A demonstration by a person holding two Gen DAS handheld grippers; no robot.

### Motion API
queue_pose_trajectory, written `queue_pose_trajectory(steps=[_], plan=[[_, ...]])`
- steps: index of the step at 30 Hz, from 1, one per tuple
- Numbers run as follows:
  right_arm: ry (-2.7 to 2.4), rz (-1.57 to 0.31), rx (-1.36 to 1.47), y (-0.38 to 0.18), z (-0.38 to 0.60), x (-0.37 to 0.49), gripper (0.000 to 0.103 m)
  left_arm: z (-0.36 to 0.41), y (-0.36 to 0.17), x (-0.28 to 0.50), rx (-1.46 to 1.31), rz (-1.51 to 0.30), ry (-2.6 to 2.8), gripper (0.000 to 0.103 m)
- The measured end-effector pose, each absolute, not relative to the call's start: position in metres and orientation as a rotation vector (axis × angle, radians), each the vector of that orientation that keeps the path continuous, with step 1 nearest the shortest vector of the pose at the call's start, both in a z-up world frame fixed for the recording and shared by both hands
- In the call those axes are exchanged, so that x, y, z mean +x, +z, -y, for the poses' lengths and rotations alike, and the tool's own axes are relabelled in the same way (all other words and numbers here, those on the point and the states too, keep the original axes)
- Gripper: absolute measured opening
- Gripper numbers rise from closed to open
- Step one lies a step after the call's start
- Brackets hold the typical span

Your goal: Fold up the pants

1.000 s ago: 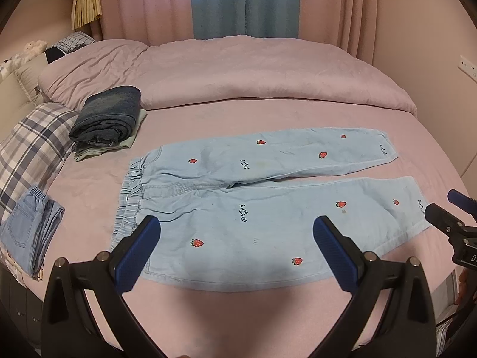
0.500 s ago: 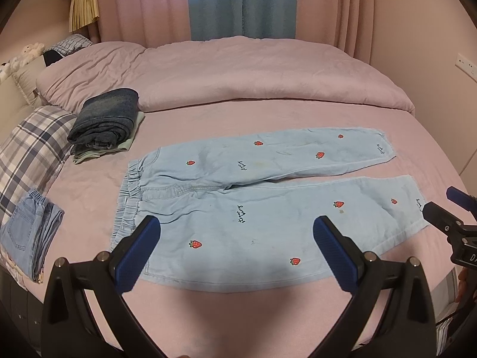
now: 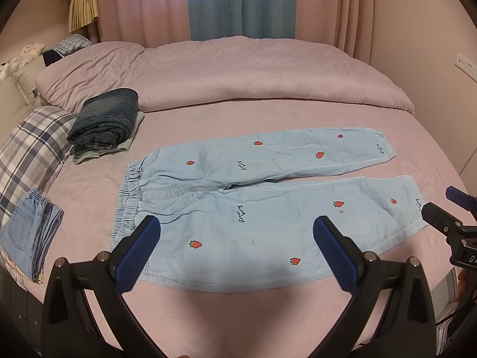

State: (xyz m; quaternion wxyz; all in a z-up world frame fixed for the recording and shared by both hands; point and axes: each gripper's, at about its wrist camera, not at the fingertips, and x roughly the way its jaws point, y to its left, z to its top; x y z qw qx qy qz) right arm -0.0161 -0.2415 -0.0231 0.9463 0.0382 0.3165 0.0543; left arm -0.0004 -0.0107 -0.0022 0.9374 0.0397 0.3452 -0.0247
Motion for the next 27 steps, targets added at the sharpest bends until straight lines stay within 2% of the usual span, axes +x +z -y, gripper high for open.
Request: queue_pose_trajectory(steps=[27], plan=[[0.111, -0.658, 0.061, -0.0275, 0.2351, -0.0188, 0.103, 0.0139, -0.0030, 0.0022, 0.087, -0.745, -0.049, 0.103]])
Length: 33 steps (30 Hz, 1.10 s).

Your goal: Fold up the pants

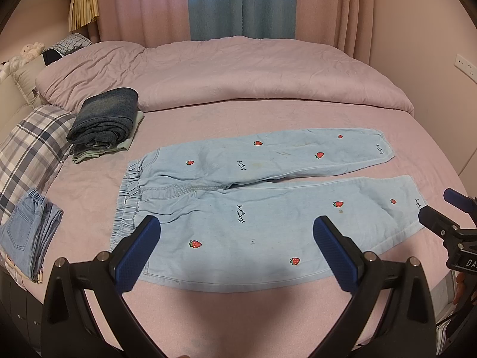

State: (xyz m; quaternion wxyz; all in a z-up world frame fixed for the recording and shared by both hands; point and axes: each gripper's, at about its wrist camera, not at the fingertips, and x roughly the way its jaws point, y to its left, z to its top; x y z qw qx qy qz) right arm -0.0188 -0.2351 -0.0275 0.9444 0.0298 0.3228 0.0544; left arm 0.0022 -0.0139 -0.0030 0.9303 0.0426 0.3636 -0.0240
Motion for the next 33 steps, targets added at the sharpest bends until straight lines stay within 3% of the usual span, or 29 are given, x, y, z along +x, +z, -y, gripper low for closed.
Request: queue_pose_trajectory(steps=[10, 21, 26, 30, 32, 33], plan=[[0.205, -0.696, 0.000, -0.044, 0.214, -0.012, 0.103, -0.023, -0.024, 0.014, -0.096, -0.800, -0.083, 0.102], [0.534, -0.736, -0.393, -0.113, 0.108, -0.009, 0.103, -0.157, -0.120, 0.011, -0.692, -0.951, 0.041, 0.102], [0.626, -0.646, -0.576, -0.138, 0.069, -0.012, 0.077, -0.177, -0.159, 0.012, -0.944, -0.964, 0.014, 0.101], [0.666, -0.587, -0.737, -0.162, 0.046, -0.019, 0.067, -0.181, -0.161, 0.022, -1.003, -0.897, 0.039, 0.100], [0.645, -0.526, -0.831, -0.171, 0.036, -0.020, 0.063, -0.183, -0.160, 0.027, -1.007, -0.881, 0.058, 0.092], [0.644, -0.501, -0.851, -0.173, 0.033, -0.020, 0.059, -0.185, -0.162, 0.031, -1.002, -0.877, 0.067, 0.082]])
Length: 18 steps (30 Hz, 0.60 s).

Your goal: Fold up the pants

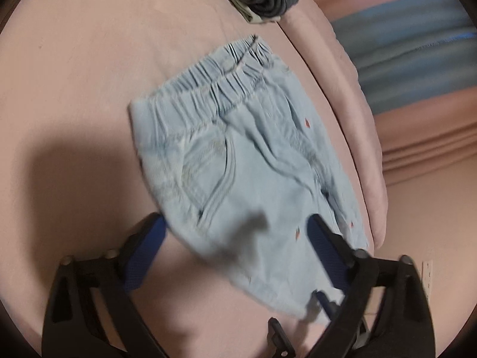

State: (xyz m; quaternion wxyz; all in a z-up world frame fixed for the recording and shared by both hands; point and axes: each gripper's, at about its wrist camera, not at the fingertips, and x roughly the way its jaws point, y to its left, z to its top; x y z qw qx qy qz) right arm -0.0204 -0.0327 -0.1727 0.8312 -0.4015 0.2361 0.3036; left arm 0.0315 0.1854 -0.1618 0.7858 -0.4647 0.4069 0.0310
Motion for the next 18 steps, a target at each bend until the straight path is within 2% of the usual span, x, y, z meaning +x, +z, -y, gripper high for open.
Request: queue_pose_trajectory(steps=[1, 2, 3, 4, 7, 12, 15, 17, 18], plan=[[0.646, -0.482, -0.865, -0.173, 0.029, -0.019, 0.049, -0.189, -0.163, 0.035, -0.993, -0.885, 0.082, 0.065], [0.640, -0.474, -0.876, -0.174, 0.022, -0.016, 0.035, -0.191, -0.166, 0.035, -0.988, -0.887, 0.094, 0.052], [0.635, -0.478, -0.880, -0.175, 0.018, -0.014, 0.027, -0.195, -0.167, 0.039, -0.993, -0.901, 0.102, 0.025], [0.641, -0.490, -0.873, -0.173, 0.015, -0.009, 0.016, -0.200, -0.171, 0.038, -1.008, -0.913, 0.107, 0.018], [0.656, -0.529, -0.805, -0.159, 0.020, -0.005, 0.008, -0.207, -0.168, 0.027, -1.000, -0.900, 0.109, 0.015], [0.725, -0.534, -0.747, -0.154, 0.021, -0.027, 0.008, -0.203, -0.157, 0.007, -0.849, -0.902, 0.140, 0.016], [0.750, -0.592, -0.759, -0.172, 0.015, -0.025, 0.008, -0.202, -0.165, 0.010, -0.778, -0.987, 0.166, 0.028], [0.758, -0.600, -0.732, -0.166, 0.019, -0.023, 0.011, -0.200, -0.155, 0.010, -0.685, -1.020, 0.183, 0.042], [0.772, -0.623, -0.699, -0.161, 0.022, -0.017, 0.012, -0.198, -0.147, 0.008, -0.619, -1.019, 0.208, 0.054]])
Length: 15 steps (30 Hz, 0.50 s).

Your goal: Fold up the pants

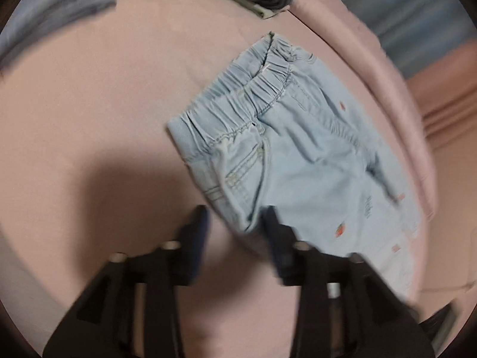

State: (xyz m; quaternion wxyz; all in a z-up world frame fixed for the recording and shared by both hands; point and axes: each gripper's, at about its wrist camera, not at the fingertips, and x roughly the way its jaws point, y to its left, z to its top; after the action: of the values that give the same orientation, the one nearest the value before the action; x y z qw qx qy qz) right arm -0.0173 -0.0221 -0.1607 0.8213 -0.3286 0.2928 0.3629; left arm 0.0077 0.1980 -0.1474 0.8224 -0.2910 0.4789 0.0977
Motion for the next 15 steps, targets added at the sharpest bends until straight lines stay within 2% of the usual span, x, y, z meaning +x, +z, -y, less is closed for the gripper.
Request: queue_pose_trajectory(steps=[3, 5, 6, 9, 12, 15], plan=[[0.785, -0.648, -0.546, -0.133, 0.054, -0.014, 0.014, -0.192, -0.125, 0.001, -0.483, -0.953, 0.220, 0.057], [0.722, -0.664, -0.459, -0.122, 0.082, 0.000, 0.025, -0.181, -0.113, 0.009, -0.410, -0.909, 0.183, 0.057], [0.684, -0.675, -0.438, -0.122, 0.092, 0.008, 0.027, -0.174, -0.112, 0.016, -0.386, -0.895, 0.142, 0.057], [0.514, -0.766, -0.394, -0.135, 0.128, 0.034, 0.027, -0.152, -0.127, 0.046, -0.322, -0.926, 0.034, 0.057], [0.469, -0.911, -0.380, -0.162, 0.155, 0.039, 0.027, -0.133, -0.167, 0.061, -0.139, -1.056, 0.026, 0.055], [0.518, -0.920, -0.384, -0.162, 0.174, 0.019, 0.028, -0.127, -0.164, 0.042, -0.004, -1.002, -0.045, 0.057]])
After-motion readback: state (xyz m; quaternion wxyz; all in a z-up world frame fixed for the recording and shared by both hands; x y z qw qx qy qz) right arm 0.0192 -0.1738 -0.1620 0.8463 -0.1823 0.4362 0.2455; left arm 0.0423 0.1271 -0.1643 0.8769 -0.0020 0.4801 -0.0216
